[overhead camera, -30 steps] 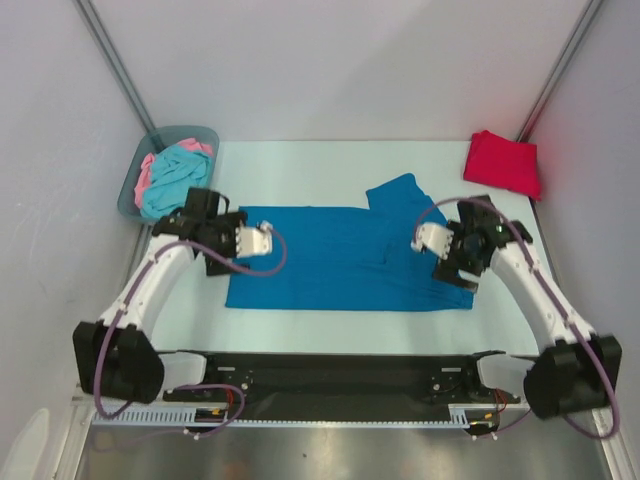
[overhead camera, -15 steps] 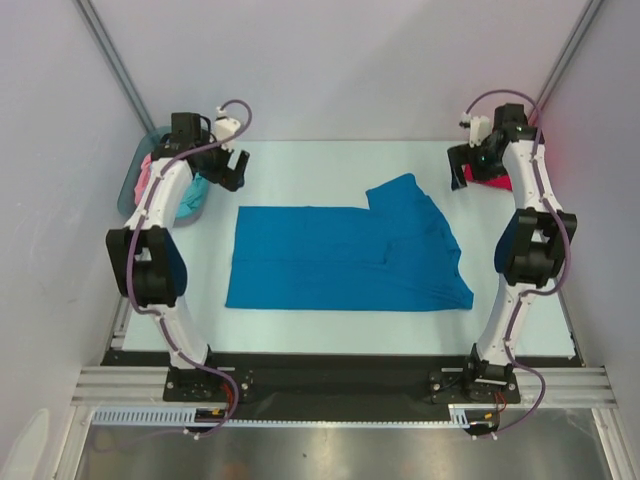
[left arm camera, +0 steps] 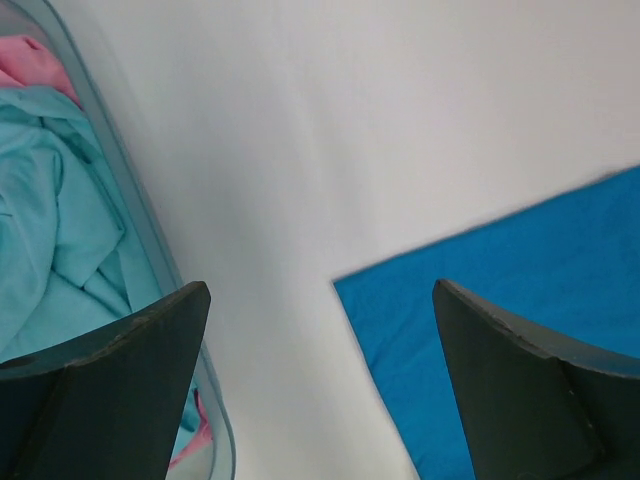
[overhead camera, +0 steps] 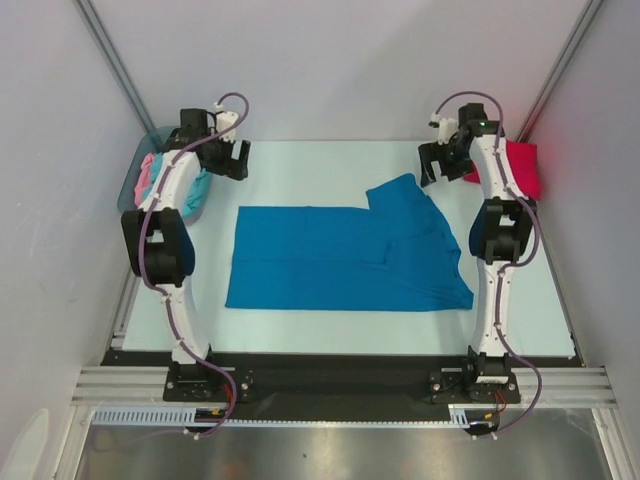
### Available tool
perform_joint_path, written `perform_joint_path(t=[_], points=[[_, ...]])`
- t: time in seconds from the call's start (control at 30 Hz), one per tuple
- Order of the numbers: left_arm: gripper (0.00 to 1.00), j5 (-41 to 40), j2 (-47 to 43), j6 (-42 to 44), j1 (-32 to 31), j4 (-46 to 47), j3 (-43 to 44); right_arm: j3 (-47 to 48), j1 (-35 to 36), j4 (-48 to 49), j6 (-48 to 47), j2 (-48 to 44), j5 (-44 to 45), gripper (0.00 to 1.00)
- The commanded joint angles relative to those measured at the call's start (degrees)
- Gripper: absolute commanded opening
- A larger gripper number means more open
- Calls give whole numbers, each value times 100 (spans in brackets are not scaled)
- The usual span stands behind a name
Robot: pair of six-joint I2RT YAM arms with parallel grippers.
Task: Fold and stack the t-shirts
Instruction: Fold the tshirt
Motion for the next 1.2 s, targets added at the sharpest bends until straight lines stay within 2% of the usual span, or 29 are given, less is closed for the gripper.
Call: perform_joint_path(t=[0.0,0.13,0.17,0.27,0.37,0.47,0.83,0.93,1.0,1.17], points=[[98,-314,212,0,-338,236,392,126,348,463,54,18,-81,100],[96,-473,607,-18,-470,263,743,195,498,1359,291,166,392,100],[96,-500,652,-44,-479,263,805,231,543,1605,326,211,507,95],[94,-491,775,-27,-576,272,902,292,675,1878,344,404,745,90],[89,-518,793,227,-707,289,753,170,815,2072,230,518,973,91],[89,-544,802,325,-761,377,586,90,833,2257,168,615,1044,91],[88,-886,846,448,-761,289,85,213,824,2451,37,879,1475,93],[83,-764,793,395,-726,263,-117,187,842,2468,-16,853,1528,94],[75,-588,749,360,-690,175,-196,134,833,2451,-25,809,1563,94],[74,-378,653,-9,-515,-97,-310,-164,886,2416,-157,589,1642,96]])
